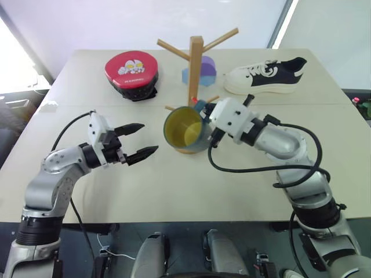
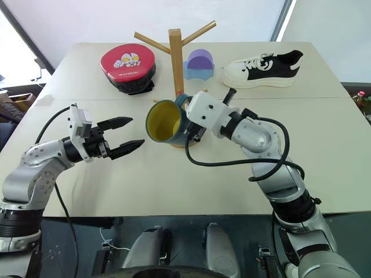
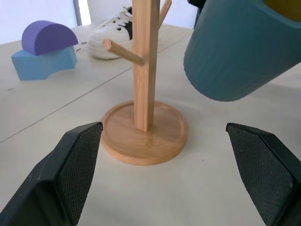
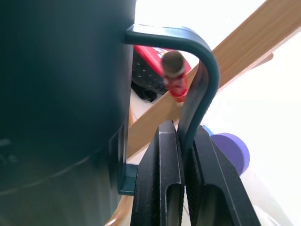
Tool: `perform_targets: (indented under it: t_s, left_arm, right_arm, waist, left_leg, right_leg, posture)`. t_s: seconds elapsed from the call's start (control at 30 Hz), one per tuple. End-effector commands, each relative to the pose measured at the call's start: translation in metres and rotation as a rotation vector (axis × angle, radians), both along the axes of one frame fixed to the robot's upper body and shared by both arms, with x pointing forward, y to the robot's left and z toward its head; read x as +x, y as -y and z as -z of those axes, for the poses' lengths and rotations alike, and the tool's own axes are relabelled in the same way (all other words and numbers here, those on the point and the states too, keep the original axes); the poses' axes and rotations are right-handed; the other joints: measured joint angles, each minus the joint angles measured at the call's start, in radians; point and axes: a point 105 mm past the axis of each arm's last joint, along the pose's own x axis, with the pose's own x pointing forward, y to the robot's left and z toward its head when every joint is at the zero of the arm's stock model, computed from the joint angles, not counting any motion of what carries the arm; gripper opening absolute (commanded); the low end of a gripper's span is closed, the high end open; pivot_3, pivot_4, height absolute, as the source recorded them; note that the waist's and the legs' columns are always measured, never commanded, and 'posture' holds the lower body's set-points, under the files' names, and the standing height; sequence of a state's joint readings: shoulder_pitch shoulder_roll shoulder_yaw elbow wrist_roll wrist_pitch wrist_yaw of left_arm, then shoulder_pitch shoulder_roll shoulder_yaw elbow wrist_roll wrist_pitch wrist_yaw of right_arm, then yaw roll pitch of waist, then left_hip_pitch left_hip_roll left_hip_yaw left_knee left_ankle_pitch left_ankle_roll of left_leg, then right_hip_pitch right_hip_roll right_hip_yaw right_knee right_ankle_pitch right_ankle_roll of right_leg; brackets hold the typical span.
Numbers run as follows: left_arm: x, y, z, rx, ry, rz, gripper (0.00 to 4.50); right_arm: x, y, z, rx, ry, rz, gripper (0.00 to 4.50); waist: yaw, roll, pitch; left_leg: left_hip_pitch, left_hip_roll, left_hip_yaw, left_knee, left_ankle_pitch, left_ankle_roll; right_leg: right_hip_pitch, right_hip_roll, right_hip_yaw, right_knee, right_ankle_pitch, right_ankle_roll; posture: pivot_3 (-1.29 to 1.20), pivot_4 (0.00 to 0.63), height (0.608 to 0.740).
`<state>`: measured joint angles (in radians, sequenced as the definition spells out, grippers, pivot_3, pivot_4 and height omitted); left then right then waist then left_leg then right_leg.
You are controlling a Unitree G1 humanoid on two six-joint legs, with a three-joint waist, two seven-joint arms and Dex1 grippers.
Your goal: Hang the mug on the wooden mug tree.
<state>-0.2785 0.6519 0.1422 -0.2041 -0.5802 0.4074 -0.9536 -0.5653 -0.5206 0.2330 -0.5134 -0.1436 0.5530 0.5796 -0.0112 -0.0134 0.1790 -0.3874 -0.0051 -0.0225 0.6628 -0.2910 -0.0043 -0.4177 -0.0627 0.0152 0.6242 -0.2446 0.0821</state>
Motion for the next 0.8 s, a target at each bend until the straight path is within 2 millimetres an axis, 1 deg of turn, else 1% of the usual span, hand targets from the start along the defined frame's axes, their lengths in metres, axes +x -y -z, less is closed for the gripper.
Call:
perform_targets:
  t_s: [0.03, 0.2, 0.33, 0.53, 0.8]
  left_arm:
    - [-0.003, -0.001, -0.017, -0.007, 0.055, 0.008, 4.50]
    - [-0.005, 0.002, -0.027, -0.016, 0.069, 0.030, 4.50]
    - [-0.009, 0.003, -0.041, -0.040, 0.080, 0.058, 4.50]
    - [-0.019, 0.004, -0.054, -0.056, 0.065, 0.112, 4.50]
    - [-0.026, 0.004, -0.063, -0.088, 0.052, 0.136, 4.50]
  right_arm:
    - [-0.010, -0.006, -0.019, 0.008, 0.083, -0.022, 0.06]
    - [-0.008, -0.007, -0.024, 0.003, 0.080, 0.002, 0.06]
    - [-0.005, -0.012, -0.023, -0.007, 0.063, 0.014, 0.06]
    - [0.002, -0.015, -0.021, -0.027, 0.047, 0.056, 0.06]
    - [0.011, -0.012, -0.021, -0.021, 0.034, 0.120, 0.06]
  waist:
    - [-0.001, 0.000, 0.000]
    - [-0.002, 0.000, 0.000]
    - [-0.002, 0.000, 0.000]
    - [-0.004, 0.000, 0.000]
    - [-0.003, 0.000, 0.000]
  left_leg:
    - [0.000, 0.000, 0.000, 0.000, 0.000, 0.000]
    - [-0.002, 0.000, 0.000, 0.000, 0.000, 0.000]
    - [-0.002, 0.000, 0.000, 0.001, 0.000, -0.001]
    - [-0.002, 0.000, 0.000, 0.001, 0.001, -0.001]
    - [-0.002, 0.000, 0.001, 0.001, 0.001, -0.002]
  right_leg:
    - [-0.001, 0.000, 0.000, 0.000, 0.000, 0.000]
    - [-0.003, 0.000, 0.000, 0.002, 0.000, 0.001]
    - [-0.005, 0.001, -0.001, 0.005, 0.001, 0.001]
    - [-0.005, 0.002, -0.001, 0.006, 0.001, 0.001]
    - [-0.005, 0.003, -0.001, 0.006, 0.001, 0.001]
  posture:
    - [0.00, 0.150, 0.735]
    - [0.00, 0.150, 0.735]
    - [0.00, 0.150, 0.735]
    - [0.00, 0.150, 0.735]
    - [0.00, 0.150, 0.735]
